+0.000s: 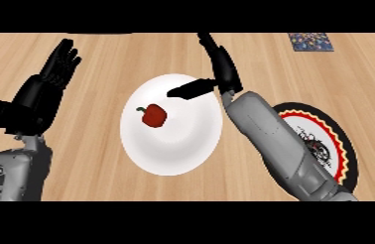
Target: Pick the bell pepper from the plate and place it in the plate
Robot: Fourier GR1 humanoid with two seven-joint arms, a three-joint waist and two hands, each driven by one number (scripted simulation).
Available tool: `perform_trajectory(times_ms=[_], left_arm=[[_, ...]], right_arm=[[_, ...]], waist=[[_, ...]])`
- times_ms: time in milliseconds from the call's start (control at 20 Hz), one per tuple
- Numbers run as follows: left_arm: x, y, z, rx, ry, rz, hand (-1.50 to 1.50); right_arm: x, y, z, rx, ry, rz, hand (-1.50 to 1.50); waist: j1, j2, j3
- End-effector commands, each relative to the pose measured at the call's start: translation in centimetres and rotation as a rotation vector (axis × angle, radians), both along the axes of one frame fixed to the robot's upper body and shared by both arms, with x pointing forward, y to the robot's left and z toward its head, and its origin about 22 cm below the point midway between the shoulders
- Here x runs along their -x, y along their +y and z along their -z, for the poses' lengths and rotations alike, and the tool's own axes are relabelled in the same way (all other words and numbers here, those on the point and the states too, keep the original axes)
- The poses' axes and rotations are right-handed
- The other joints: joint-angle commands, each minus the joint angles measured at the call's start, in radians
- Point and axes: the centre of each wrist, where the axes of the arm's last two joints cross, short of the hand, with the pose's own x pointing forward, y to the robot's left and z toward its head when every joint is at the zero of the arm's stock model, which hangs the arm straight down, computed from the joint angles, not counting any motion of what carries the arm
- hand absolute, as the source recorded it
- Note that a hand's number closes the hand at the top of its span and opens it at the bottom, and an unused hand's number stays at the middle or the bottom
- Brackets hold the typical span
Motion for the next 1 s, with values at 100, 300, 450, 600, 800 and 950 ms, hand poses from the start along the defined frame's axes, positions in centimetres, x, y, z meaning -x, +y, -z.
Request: perform_trajectory(times_ms=[100, 300, 450, 600, 800, 950], left_arm=[[1.4, 0.3, 1.8, -0.012, -0.014, -0.010, 0.00], [-0.3, 1.3, -0.4, -0.005, -0.005, -0.011, 0.00], [1.2, 0.1, 1.3, 0.007, 0.000, 0.001, 0.00], [1.5, -0.2, 0.6, 0.001, -0.001, -0.011, 0.00], [0.1, 1.0, 1.2, 0.001, -0.004, -0.014, 0.00], [0.5, 0.6, -0.7, -0.002, -0.015, -0.003, 0.00]], right_arm=[[-0.8, -7.7, 1.0, -0.042, -0.021, 0.012, -1.50], [-1.1, -12.5, 0.5, -0.027, -0.040, -0.011, -1.50], [-0.9, -17.3, 1.0, -0.013, -0.047, -0.013, -1.50], [-0.2, -17.5, 0.8, 0.023, -0.040, -0.020, -1.50], [-0.2, -21.1, 1.1, -0.006, -0.060, -0.022, -1.50], [-0.4, -22.8, 1.2, 0.040, -0.068, -0.013, -1.50]], waist=[[-0.007, -0.002, 0.000], [-0.010, -0.002, 0.000], [-0.005, -0.001, 0.000], [-0.008, -0.003, 0.000], [-0.007, -0.001, 0.000], [-0.004, -0.001, 0.000]])
